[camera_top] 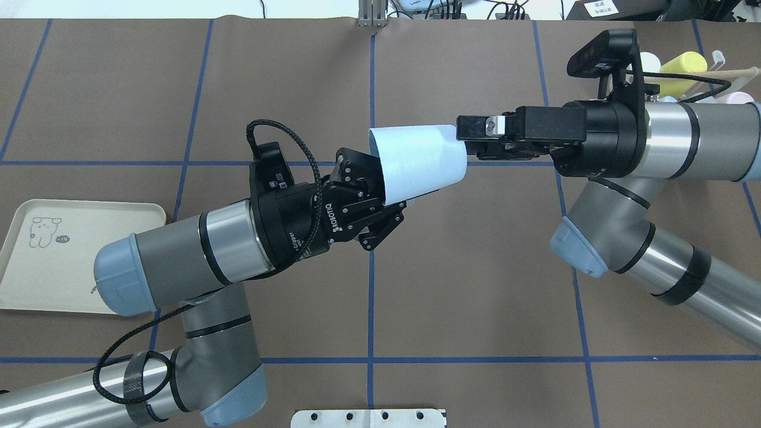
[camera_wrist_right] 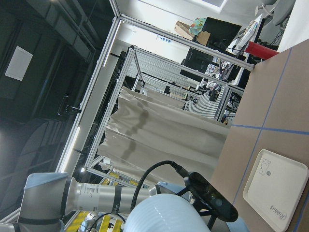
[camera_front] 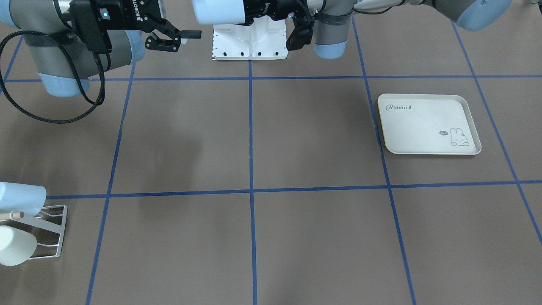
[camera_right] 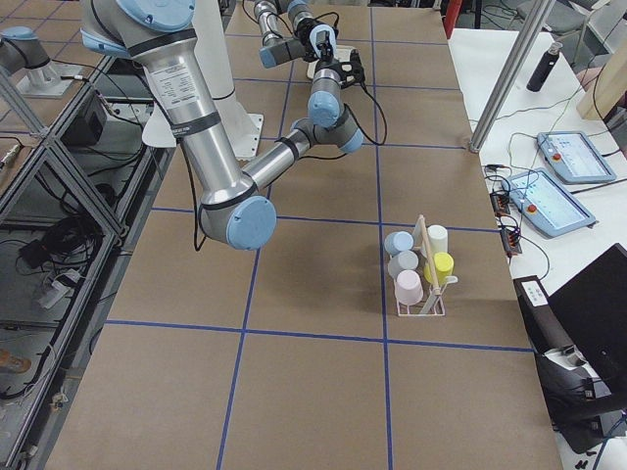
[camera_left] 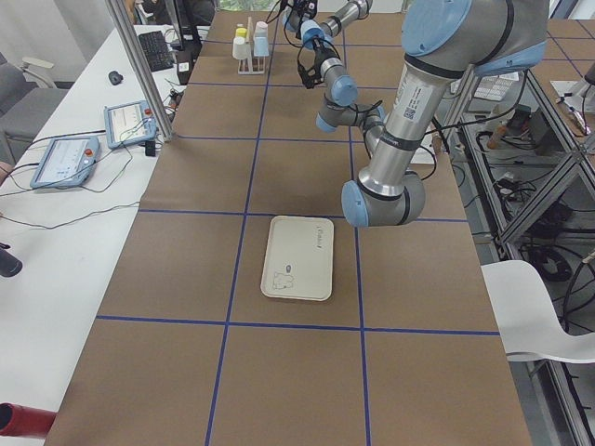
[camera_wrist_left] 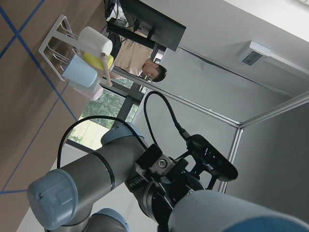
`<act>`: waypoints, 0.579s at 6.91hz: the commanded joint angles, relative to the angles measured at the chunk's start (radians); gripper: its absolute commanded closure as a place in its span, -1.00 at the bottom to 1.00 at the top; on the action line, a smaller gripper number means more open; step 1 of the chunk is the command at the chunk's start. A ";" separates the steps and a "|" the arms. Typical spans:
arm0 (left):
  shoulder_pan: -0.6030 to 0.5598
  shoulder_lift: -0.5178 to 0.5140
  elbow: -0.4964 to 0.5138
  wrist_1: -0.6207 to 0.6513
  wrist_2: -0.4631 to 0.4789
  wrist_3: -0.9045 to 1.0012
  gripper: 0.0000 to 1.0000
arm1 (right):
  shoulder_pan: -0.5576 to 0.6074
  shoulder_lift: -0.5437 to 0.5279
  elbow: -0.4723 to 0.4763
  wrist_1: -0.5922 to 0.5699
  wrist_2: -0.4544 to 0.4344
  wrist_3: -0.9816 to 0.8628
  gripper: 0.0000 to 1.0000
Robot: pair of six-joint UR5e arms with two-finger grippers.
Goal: Transfer IKEA cup to right arm and place on rack
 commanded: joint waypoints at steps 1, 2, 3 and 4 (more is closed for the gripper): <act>0.000 -0.010 0.005 0.000 0.002 0.000 1.00 | -0.004 -0.002 0.005 0.000 0.001 0.001 -0.93; 0.000 -0.012 0.006 0.000 0.002 0.002 1.00 | -0.007 -0.001 0.005 0.000 0.001 0.000 -0.92; 0.000 -0.024 0.014 0.000 0.002 0.002 1.00 | -0.010 0.000 0.007 0.000 0.001 0.001 -0.84; 0.000 -0.027 0.019 0.000 0.002 0.002 1.00 | -0.012 -0.005 0.007 0.002 0.001 0.001 -0.80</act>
